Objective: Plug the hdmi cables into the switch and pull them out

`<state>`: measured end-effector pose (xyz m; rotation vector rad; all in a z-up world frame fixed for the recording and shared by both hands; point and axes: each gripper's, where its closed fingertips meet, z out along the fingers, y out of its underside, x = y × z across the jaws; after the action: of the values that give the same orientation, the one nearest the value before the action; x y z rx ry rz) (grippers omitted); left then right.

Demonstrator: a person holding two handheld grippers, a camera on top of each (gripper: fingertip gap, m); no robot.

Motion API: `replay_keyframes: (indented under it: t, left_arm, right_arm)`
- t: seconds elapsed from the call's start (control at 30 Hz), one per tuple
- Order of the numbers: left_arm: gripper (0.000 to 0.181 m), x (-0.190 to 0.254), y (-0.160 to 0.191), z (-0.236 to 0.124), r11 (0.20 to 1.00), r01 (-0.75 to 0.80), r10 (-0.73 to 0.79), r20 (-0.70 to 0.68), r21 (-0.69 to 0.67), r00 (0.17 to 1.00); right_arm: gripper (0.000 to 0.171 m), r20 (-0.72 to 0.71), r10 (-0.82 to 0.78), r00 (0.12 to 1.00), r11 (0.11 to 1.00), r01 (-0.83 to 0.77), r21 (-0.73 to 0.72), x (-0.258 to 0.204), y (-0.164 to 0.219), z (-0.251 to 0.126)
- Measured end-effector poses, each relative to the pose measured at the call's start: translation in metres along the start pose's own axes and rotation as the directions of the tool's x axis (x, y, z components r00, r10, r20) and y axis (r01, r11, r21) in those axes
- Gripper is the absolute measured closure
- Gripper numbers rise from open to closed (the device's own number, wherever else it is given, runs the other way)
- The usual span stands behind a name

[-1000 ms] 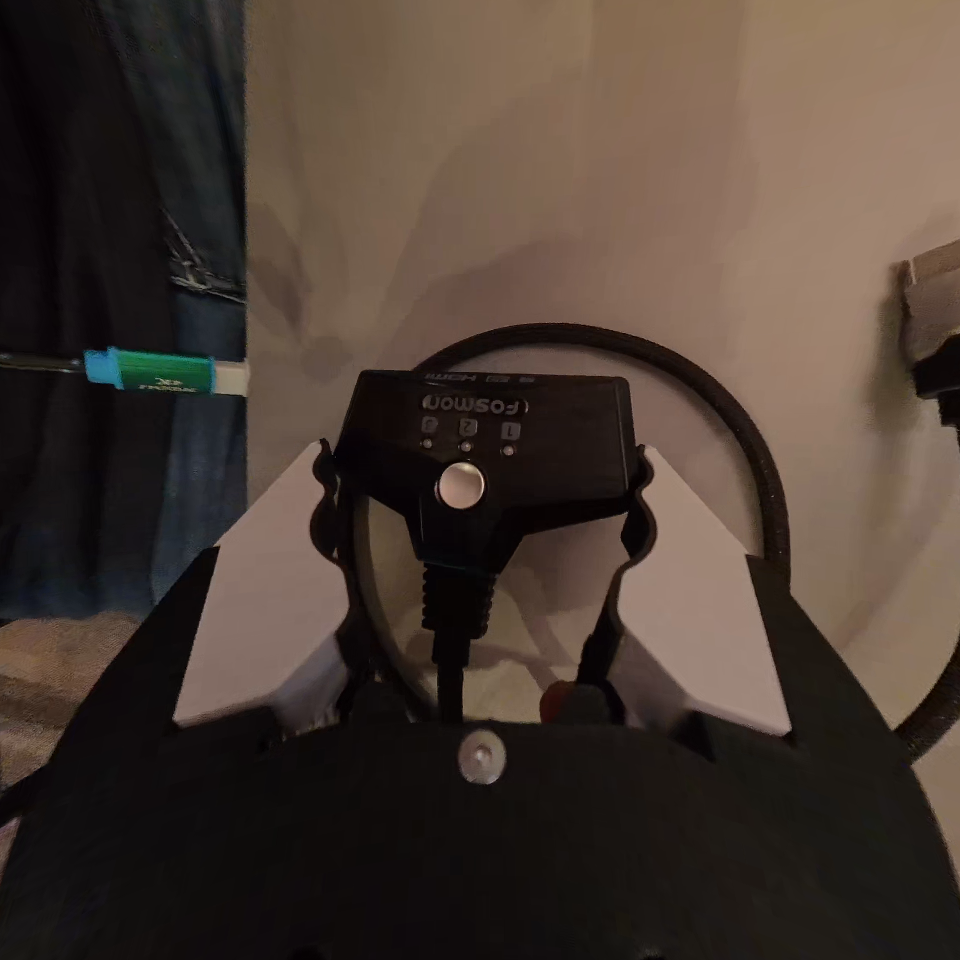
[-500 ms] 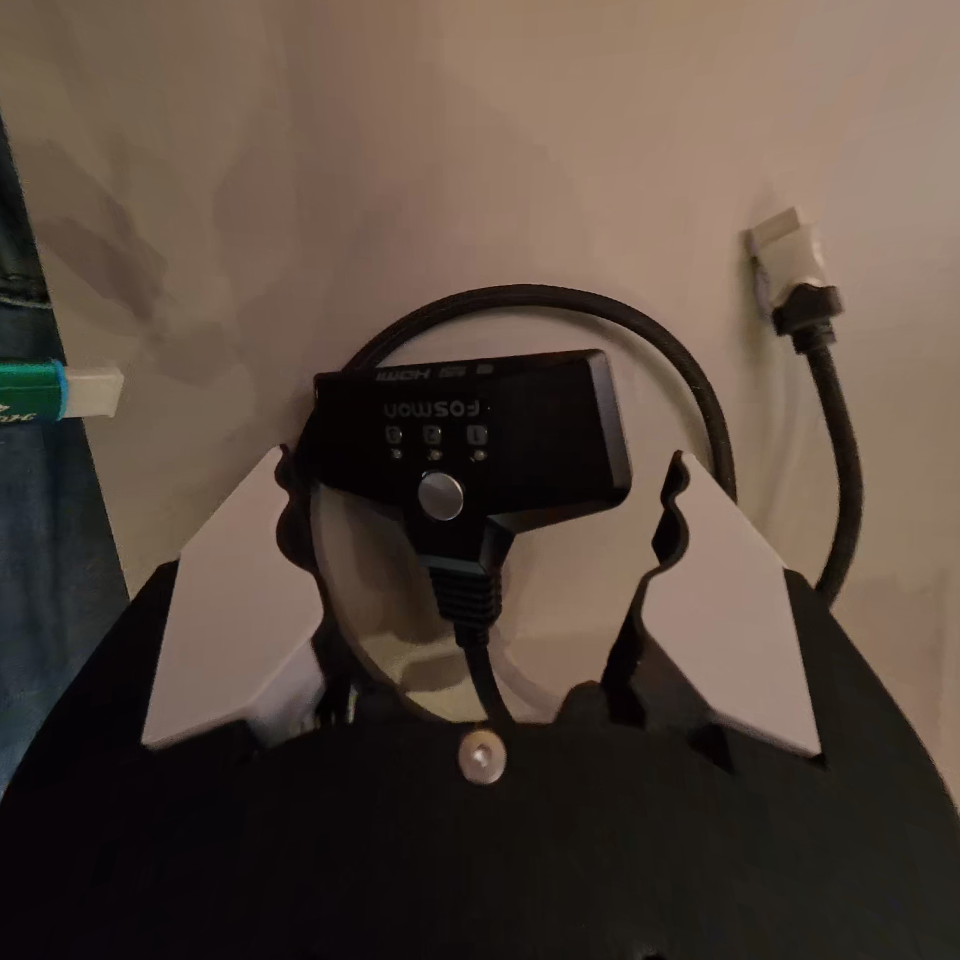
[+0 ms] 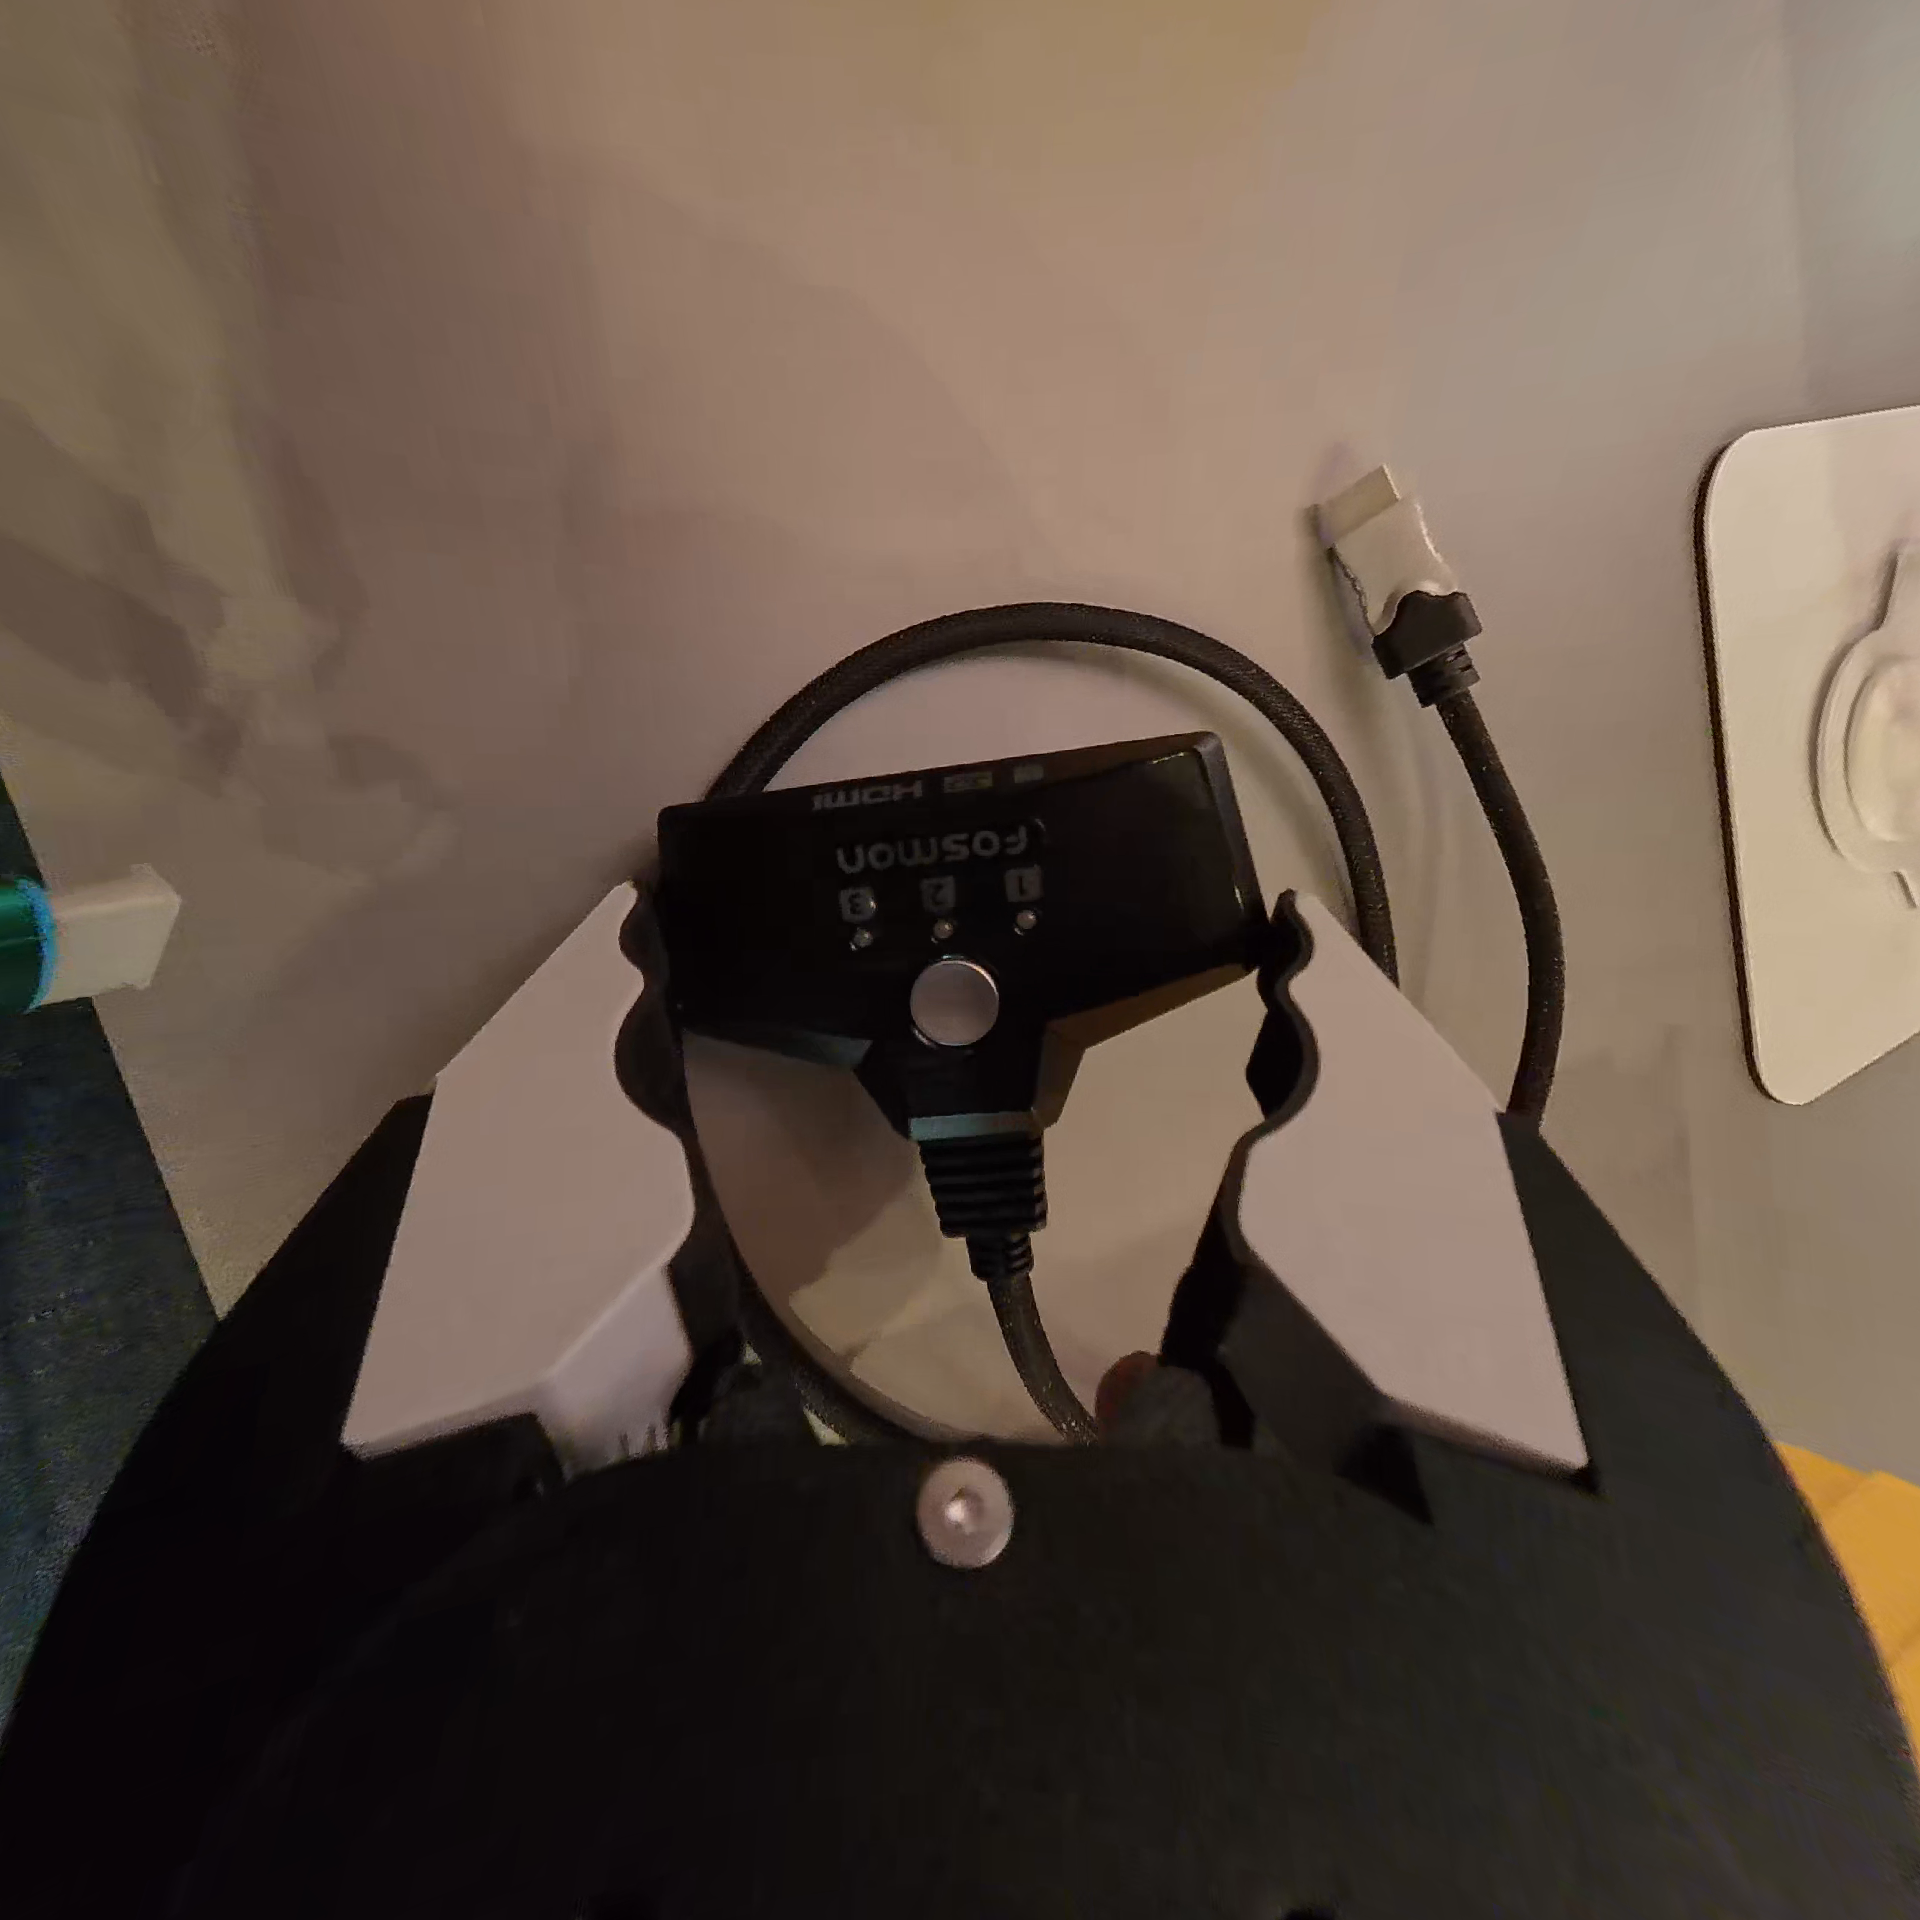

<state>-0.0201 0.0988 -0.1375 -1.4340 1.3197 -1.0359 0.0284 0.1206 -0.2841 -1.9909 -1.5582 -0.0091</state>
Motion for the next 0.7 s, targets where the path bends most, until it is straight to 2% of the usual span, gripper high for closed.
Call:
replay_keyframes:
  t: [0.07, 0.2, 0.33, 0.7]
  left_arm:
    - [0.161, -0.001, 0.0, 0.0, 1.0, 0.003, -0.003, 0.001, -0.001, 1.0]
    - [0.161, -0.002, 0.002, 0.0, 1.0, 0.002, -0.002, 0.003, -0.005, 1.0]
    - [0.161, -0.004, 0.002, 0.0, 1.0, 0.004, -0.004, 0.005, -0.004, 1.0]
    - [0.161, -0.004, 0.001, 0.005, 1.0, 0.023, -0.023, 0.005, -0.001, 1.0]
  right_arm:
    - [0.059, 0.023, 0.01, 1.0, 1.0, -0.01, 0.007, 0.001, -0.001, 0.0]
    - [0.06, 0.153, 0.112, 0.982, 0.986, -0.129, 0.102, 0.006, -0.011, -0.012]
    - [0.06, 0.341, 0.186, 0.922, 0.95, -0.257, 0.177, 0.015, -0.025, -0.038]
    - [0.06, 0.478, 0.018, 0.878, 0.992, -0.076, 0.102, 0.027, -0.036, -0.081]
